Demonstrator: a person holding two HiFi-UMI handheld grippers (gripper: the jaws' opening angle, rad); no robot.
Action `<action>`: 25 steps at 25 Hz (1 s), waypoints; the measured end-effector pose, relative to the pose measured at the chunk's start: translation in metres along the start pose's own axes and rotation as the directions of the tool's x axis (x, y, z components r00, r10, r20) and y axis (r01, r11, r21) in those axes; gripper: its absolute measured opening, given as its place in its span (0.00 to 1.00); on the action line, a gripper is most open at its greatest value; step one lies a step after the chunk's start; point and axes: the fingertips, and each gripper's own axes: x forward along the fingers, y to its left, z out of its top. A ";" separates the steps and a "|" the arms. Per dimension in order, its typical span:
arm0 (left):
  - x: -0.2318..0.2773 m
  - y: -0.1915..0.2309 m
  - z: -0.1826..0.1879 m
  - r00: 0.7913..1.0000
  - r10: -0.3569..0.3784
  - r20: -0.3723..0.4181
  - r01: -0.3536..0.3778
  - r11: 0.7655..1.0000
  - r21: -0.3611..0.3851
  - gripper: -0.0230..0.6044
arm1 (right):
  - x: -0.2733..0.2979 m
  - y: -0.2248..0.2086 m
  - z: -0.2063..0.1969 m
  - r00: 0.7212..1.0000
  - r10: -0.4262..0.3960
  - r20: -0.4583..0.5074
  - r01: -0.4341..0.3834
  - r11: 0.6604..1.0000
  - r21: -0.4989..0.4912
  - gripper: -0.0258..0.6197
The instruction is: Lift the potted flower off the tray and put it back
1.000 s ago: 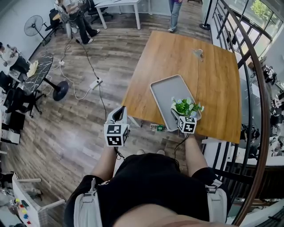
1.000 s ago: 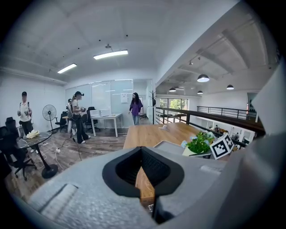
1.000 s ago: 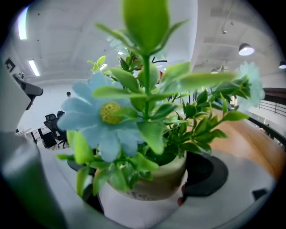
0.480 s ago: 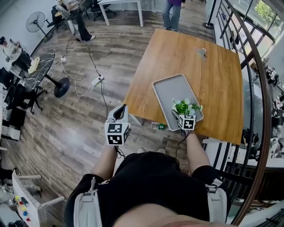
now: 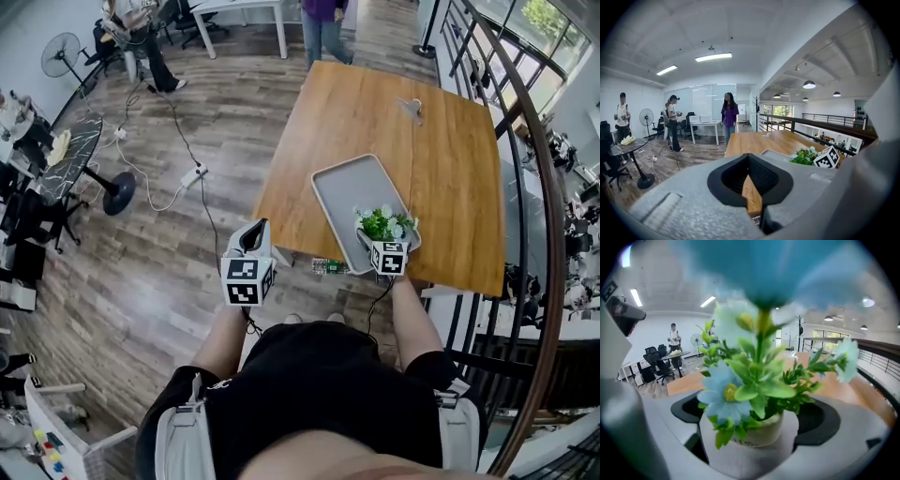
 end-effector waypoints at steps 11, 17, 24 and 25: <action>0.031 -0.041 0.008 0.991 -0.132 0.013 0.132 0.991 0.012 0.06 | -0.100 0.003 0.113 0.954 -0.018 0.298 0.025 0.999 -0.019 0.94; 0.042 -0.066 0.019 0.978 -0.208 0.023 0.207 0.978 0.037 0.06 | -0.180 -0.008 0.189 0.848 -0.106 0.519 0.102 0.994 0.037 0.88; 0.057 -0.102 0.028 0.957 -0.288 0.036 0.285 0.956 0.067 0.06 | -0.234 -0.043 0.183 0.788 -0.343 0.511 0.301 0.939 0.166 0.03; 0.058 -0.104 0.030 0.955 -0.295 0.036 0.292 0.954 0.072 0.06 | -0.237 -0.041 0.182 0.789 -0.337 0.514 0.299 0.941 0.157 0.03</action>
